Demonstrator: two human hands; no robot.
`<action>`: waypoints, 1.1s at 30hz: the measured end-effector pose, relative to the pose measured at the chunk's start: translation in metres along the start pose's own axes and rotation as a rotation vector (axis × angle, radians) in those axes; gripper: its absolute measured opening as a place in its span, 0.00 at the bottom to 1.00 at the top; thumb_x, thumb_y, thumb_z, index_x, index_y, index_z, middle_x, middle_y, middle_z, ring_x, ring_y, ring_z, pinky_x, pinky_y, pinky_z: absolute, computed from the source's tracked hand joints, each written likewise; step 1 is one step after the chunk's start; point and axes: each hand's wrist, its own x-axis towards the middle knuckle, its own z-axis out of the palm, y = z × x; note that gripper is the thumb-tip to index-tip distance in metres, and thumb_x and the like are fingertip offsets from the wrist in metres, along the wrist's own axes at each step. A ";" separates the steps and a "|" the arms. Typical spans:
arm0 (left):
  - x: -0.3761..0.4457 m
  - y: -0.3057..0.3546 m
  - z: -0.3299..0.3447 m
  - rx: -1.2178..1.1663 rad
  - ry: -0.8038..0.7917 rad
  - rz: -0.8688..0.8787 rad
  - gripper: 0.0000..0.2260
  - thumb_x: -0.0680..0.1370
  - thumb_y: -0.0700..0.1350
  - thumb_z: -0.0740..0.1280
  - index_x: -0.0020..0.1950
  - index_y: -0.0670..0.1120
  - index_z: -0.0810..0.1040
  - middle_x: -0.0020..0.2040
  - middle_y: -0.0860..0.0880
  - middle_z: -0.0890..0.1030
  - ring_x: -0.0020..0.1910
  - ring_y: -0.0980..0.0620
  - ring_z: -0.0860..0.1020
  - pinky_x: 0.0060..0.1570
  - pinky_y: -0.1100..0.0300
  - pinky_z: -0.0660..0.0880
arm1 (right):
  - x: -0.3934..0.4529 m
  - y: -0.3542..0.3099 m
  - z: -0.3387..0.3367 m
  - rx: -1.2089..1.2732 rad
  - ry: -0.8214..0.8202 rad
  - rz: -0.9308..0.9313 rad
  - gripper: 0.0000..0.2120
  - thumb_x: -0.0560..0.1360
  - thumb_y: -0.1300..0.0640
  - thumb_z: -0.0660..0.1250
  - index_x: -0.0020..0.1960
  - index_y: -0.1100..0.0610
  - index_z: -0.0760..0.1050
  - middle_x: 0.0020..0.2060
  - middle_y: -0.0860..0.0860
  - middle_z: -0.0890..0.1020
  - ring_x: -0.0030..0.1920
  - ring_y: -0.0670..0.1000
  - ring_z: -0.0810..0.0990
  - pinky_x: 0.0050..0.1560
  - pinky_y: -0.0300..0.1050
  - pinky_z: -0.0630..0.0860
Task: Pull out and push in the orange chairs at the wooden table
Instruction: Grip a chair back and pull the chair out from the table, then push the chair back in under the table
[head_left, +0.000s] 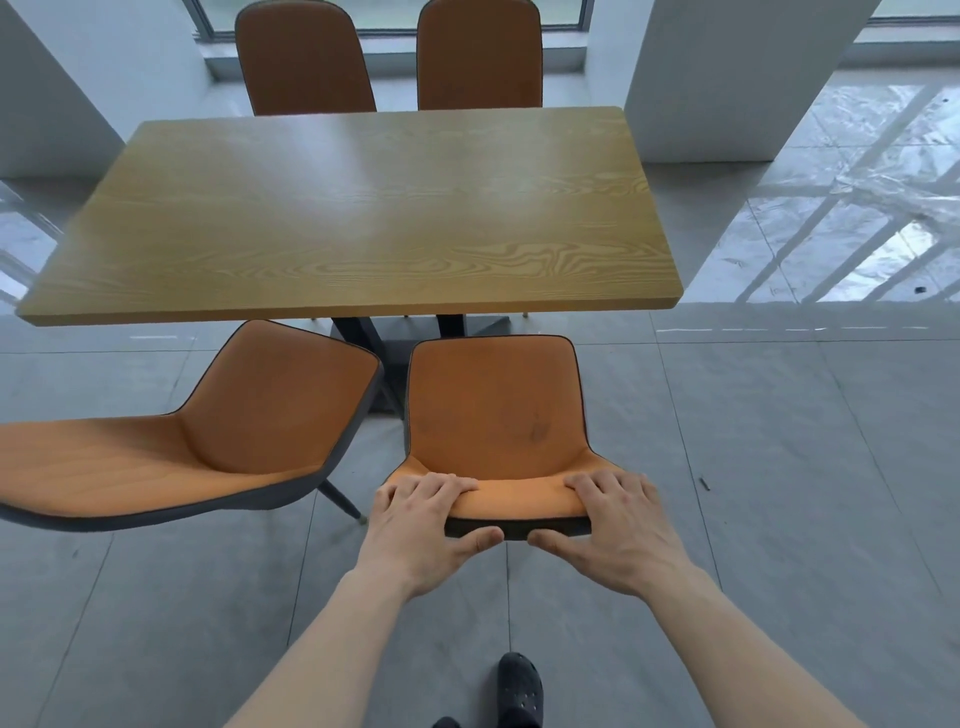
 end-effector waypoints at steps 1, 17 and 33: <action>-0.002 0.000 -0.001 0.009 -0.002 0.007 0.37 0.71 0.80 0.51 0.77 0.64 0.61 0.75 0.61 0.67 0.75 0.54 0.59 0.77 0.49 0.49 | -0.002 -0.001 -0.002 -0.001 -0.018 0.005 0.55 0.62 0.12 0.41 0.78 0.43 0.63 0.73 0.46 0.71 0.75 0.54 0.64 0.80 0.58 0.54; -0.035 -0.242 -0.136 0.050 0.162 0.032 0.41 0.70 0.81 0.44 0.80 0.64 0.54 0.81 0.58 0.59 0.80 0.55 0.53 0.80 0.47 0.41 | 0.055 -0.268 -0.024 0.115 -0.033 -0.043 0.56 0.63 0.13 0.39 0.84 0.42 0.50 0.84 0.52 0.54 0.84 0.56 0.48 0.82 0.63 0.45; -0.073 -0.564 -0.229 0.184 -0.012 0.117 0.48 0.64 0.86 0.48 0.80 0.66 0.53 0.82 0.59 0.54 0.81 0.53 0.48 0.79 0.43 0.39 | 0.092 -0.605 0.058 0.187 -0.152 -0.009 0.53 0.66 0.15 0.51 0.83 0.42 0.48 0.84 0.54 0.53 0.84 0.59 0.47 0.82 0.62 0.44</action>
